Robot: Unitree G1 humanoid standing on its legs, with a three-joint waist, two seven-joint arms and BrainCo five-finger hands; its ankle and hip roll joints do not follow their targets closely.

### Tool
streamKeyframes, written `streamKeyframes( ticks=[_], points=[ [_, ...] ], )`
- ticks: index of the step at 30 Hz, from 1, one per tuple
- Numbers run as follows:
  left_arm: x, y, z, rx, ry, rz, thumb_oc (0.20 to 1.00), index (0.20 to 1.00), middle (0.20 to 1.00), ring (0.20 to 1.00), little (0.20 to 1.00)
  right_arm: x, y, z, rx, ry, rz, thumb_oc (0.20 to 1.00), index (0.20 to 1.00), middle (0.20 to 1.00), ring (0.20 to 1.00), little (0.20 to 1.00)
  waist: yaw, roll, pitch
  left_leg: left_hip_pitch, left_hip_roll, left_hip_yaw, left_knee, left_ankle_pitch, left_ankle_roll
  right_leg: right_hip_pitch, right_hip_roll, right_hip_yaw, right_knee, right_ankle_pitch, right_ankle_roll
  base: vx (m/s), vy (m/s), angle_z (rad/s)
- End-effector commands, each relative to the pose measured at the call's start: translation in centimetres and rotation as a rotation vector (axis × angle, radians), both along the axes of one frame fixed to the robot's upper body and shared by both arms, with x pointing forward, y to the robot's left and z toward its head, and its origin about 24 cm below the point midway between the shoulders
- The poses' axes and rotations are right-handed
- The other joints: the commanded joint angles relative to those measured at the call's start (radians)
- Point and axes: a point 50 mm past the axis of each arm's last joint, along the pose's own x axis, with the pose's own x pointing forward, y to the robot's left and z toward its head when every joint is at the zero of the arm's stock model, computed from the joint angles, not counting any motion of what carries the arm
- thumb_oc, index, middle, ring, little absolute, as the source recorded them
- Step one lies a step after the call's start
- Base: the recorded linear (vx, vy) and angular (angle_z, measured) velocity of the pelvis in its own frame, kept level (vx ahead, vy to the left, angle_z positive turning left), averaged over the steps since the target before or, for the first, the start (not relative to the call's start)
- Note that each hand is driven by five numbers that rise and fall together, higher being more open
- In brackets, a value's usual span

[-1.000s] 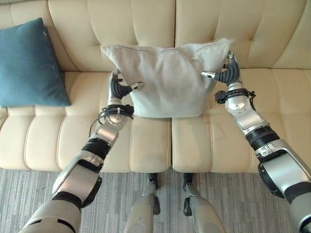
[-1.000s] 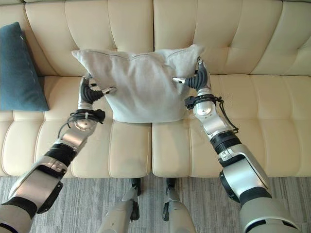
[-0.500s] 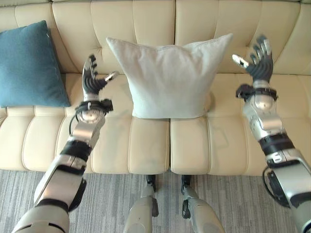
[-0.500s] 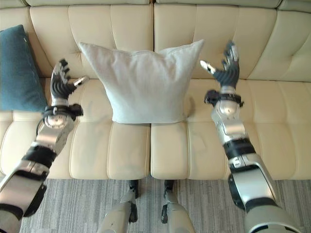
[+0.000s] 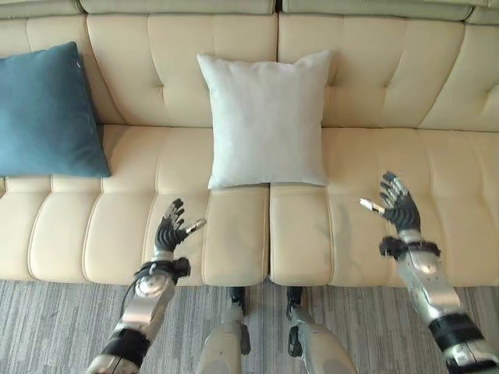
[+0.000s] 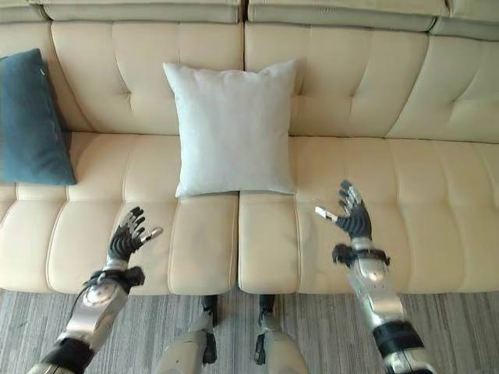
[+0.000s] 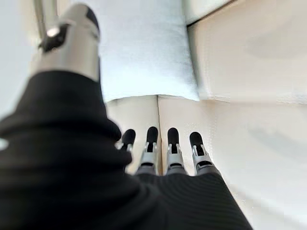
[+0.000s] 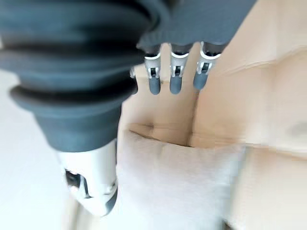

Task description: Pick up all the scattered cushions and arrange them neatly on the sofa.

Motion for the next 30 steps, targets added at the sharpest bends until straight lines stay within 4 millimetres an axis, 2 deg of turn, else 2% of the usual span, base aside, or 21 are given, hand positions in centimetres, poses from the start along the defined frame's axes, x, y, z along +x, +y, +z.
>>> streamKeyframes(
  ticks=[1, 5, 7, 12, 13, 16, 18, 20, 22, 23, 24, 25, 26, 27, 30],
  points=[
    [-0.2, 1.2, -0.7, 0.136, 0.046, -0.063, 1.000, 1.000, 1.000, 1.000, 1.000, -0.2, 0.2, -1.1, -0.120, 0.064, 0.125, 1.000, 1.000, 1.000, 1.000, 1.000, -0.007, -0.008, -0.074, 0.044, 0.004, 0.035, 0.049, -0.094, -0.042, 0.007, -0.054, 0.005, 0.129, -0.144, 0.083, 0.10, 0.052, -0.05],
    [-3.3, 1.2, -3.7, 0.164, 0.206, -0.068, 1.000, 1.000, 1.000, 1.000, 1.000, -3.5, 0.3, -4.8, -0.119, 0.246, 0.139, 1.000, 1.000, 1.000, 1.000, 1.000, -0.011, -0.006, -0.105, 0.089, -0.006, 0.036, 0.060, -0.114, -0.039, 0.053, -0.059, 0.000, 0.130, -0.150, 0.091, 0.05, 0.046, 0.00],
    [-4.4, 0.7, -4.9, 0.155, 0.262, -0.070, 1.000, 1.000, 1.000, 1.000, 1.000, -4.2, 0.3, -5.5, -0.132, 0.287, 0.132, 1.000, 1.000, 1.000, 1.000, 1.000, -0.013, -0.005, -0.124, 0.110, -0.013, 0.036, 0.066, -0.126, -0.035, 0.072, -0.063, 0.001, 0.134, -0.153, 0.095, 0.04, 0.078, 0.02],
    [-4.6, -0.6, -6.4, 0.151, 0.322, -0.084, 1.000, 1.000, 1.000, 1.000, 1.000, -4.9, 1.1, -7.1, -0.101, 0.345, 0.094, 1.000, 1.000, 1.000, 1.000, 1.000, -0.028, -0.004, -0.154, 0.176, -0.036, 0.047, 0.045, -0.147, -0.014, 0.099, -0.067, 0.025, 0.160, -0.146, 0.112, 0.01, 0.136, -0.08],
    [-3.9, -0.8, -6.2, 0.148, 0.300, -0.069, 1.000, 1.000, 1.000, 1.000, 1.000, -4.2, 1.9, -7.5, -0.077, 0.342, 0.074, 1.000, 1.000, 1.000, 1.000, 1.000, -0.029, -0.004, -0.148, 0.181, -0.040, 0.063, 0.018, -0.140, -0.002, 0.066, -0.070, 0.045, 0.186, -0.117, 0.132, -0.07, 0.157, -0.28],
    [-3.4, -0.6, -6.0, 0.154, 0.288, -0.054, 1.000, 1.000, 1.000, 1.000, 1.000, -3.5, 2.5, -7.3, -0.067, 0.319, 0.079, 1.000, 1.000, 1.000, 1.000, 1.000, -0.023, -0.003, -0.137, 0.174, -0.032, 0.075, 0.007, -0.131, 0.004, 0.023, -0.073, 0.057, 0.238, -0.100, 0.145, -0.11, 0.039, -0.55],
    [-2.8, -0.6, -5.6, 0.173, 0.277, -0.060, 1.000, 1.000, 1.000, 1.000, 1.000, -3.1, 2.9, -7.3, -0.061, 0.316, 0.078, 1.000, 1.000, 1.000, 1.000, 1.000, -0.017, 0.003, -0.115, 0.155, -0.015, 0.068, 0.008, -0.111, 0.009, -0.005, -0.062, 0.066, 0.328, -0.127, 0.151, -0.21, -0.006, -0.39],
    [-2.5, -0.4, -5.5, 0.192, 0.275, -0.059, 1.000, 1.000, 1.000, 1.000, 1.000, -3.0, 3.1, -7.6, -0.053, 0.325, 0.070, 1.000, 1.000, 1.000, 1.000, 1.000, -0.012, 0.009, -0.106, 0.135, -0.004, 0.060, 0.012, -0.093, 0.012, 0.007, -0.053, 0.060, 0.416, -0.177, 0.138, -0.22, -0.025, -0.09],
    [-2.5, -0.3, -5.6, 0.196, 0.281, -0.059, 1.000, 1.000, 1.000, 1.000, 1.000, -3.0, 3.1, -7.7, -0.048, 0.325, 0.068, 1.000, 1.000, 1.000, 1.000, 1.000, -0.008, 0.011, -0.113, 0.122, 0.000, 0.059, 0.012, -0.085, 0.012, 0.016, -0.045, 0.061, 0.445, -0.186, 0.130, -0.16, -0.054, 0.18],
    [-2.7, -0.1, -5.7, 0.195, 0.287, -0.051, 1.000, 1.000, 1.000, 1.000, 1.000, -3.3, 3.2, -8.1, -0.037, 0.342, 0.062, 1.000, 1.000, 1.000, 1.000, 1.000, 0.007, 0.009, -0.126, 0.099, 0.001, 0.053, 0.011, -0.070, 0.009, 0.051, -0.029, 0.066, 0.486, -0.200, 0.121, -0.18, -0.111, 0.06],
    [-2.8, 0.0, -5.7, 0.196, 0.294, -0.044, 1.000, 1.000, 1.000, 1.000, 1.000, -3.5, 3.1, -8.3, -0.039, 0.351, 0.055, 1.000, 1.000, 1.000, 1.000, 1.000, 0.020, 0.003, -0.134, 0.081, 0.000, 0.053, 0.013, -0.062, 0.006, 0.079, -0.021, 0.065, 0.479, -0.203, 0.119, -0.25, -0.183, -0.01],
    [-3.0, -0.1, -5.8, 0.192, 0.296, -0.043, 1.000, 1.000, 1.000, 1.000, 1.000, -3.6, 3.3, -8.3, -0.040, 0.353, 0.055, 1.000, 1.000, 1.000, 1.000, 1.000, 0.037, -0.011, -0.135, 0.059, -0.002, 0.052, 0.016, -0.046, -0.002, 0.127, -0.013, 0.057, 0.425, -0.244, 0.101, -0.20, -0.170, 0.07],
    [-3.0, 0.0, -5.9, 0.191, 0.297, -0.037, 1.000, 1.000, 1.000, 1.000, 1.000, -3.6, 3.3, -8.4, -0.036, 0.353, 0.052, 1.000, 1.000, 1.000, 1.000, 1.000, 0.043, -0.017, -0.133, 0.037, 0.001, 0.046, 0.019, -0.025, -0.013, 0.144, -0.004, 0.057, 0.390, -0.260, 0.093, -0.21, -0.192, 0.18],
    [-3.0, -0.2, -6.0, 0.186, 0.299, -0.033, 1.000, 1.000, 1.000, 1.000, 1.000, -3.5, 3.3, -8.2, -0.039, 0.343, 0.048, 1.000, 1.000, 1.000, 1.000, 1.000, 0.050, -0.023, -0.137, 0.007, 0.006, 0.047, 0.021, 0.001, -0.027, 0.172, 0.011, 0.060, 0.297, -0.291, 0.074, -0.26, -0.207, 0.11],
    [-3.0, -0.8, -6.1, 0.154, 0.288, -0.028, 1.000, 1.000, 1.000, 1.000, 1.000, -3.2, 2.6, -7.6, -0.051, 0.314, 0.032, 1.000, 1.000, 1.000, 1.000, 1.000, 0.055, -0.013, -0.121, -0.070, 0.043, 0.044, 0.016, 0.070, -0.081, 0.199, 0.056, 0.071, 0.132, -0.291, 0.040, -0.29, -0.185, 0.16]
  ],
)
